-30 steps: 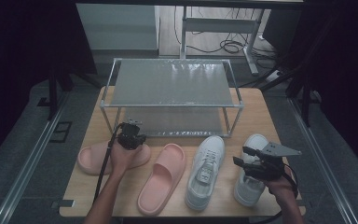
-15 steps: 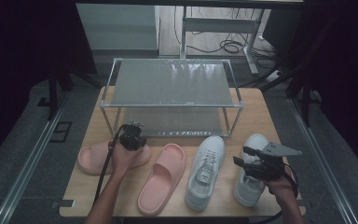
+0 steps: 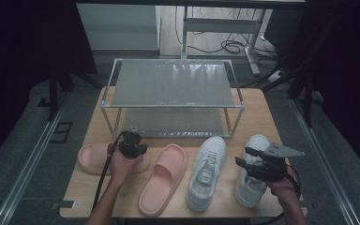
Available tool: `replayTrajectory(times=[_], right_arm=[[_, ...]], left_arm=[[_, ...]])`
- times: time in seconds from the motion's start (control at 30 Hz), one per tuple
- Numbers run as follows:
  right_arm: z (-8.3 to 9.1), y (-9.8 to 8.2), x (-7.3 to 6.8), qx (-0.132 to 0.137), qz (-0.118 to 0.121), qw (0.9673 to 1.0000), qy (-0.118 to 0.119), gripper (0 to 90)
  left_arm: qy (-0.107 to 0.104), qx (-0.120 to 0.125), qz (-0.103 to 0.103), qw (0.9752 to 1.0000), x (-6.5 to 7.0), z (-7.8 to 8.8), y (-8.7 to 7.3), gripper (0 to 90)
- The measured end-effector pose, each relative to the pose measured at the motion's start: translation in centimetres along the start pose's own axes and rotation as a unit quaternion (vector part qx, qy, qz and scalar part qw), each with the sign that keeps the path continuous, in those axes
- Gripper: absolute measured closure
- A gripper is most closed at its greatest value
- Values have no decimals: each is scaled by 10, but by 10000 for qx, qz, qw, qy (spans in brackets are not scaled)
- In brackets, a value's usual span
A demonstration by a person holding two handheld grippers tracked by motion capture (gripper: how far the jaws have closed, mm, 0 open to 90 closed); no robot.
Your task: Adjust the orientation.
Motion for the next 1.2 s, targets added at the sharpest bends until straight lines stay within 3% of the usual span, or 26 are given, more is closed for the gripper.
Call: replayTrajectory(times=[0.33, 0.63, 1.2], right_arm=[[1, 0, -1, 2, 21, 10000, -8, 401], [0, 0, -3, -9, 31, 10000, -3, 401], [0, 0, -3, -16, 36, 10000, -11, 401]], left_arm=[[-164, 174, -90, 9997, 10, 23, -38, 885], [-294, 224, -121, 9992, 14, 38, -62, 883], [-252, 335, -16, 9991, 13, 66, -103, 880]])
Point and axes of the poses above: each handheld gripper's, and its own axes: z roughly backward along the jaws, y roughly out of its top, x roughly to its right, the point moved 4 cm from there along -z, roughly forward along the jaws, and after that the axes turned 4 degrees about -y, right-handed, at the moved point
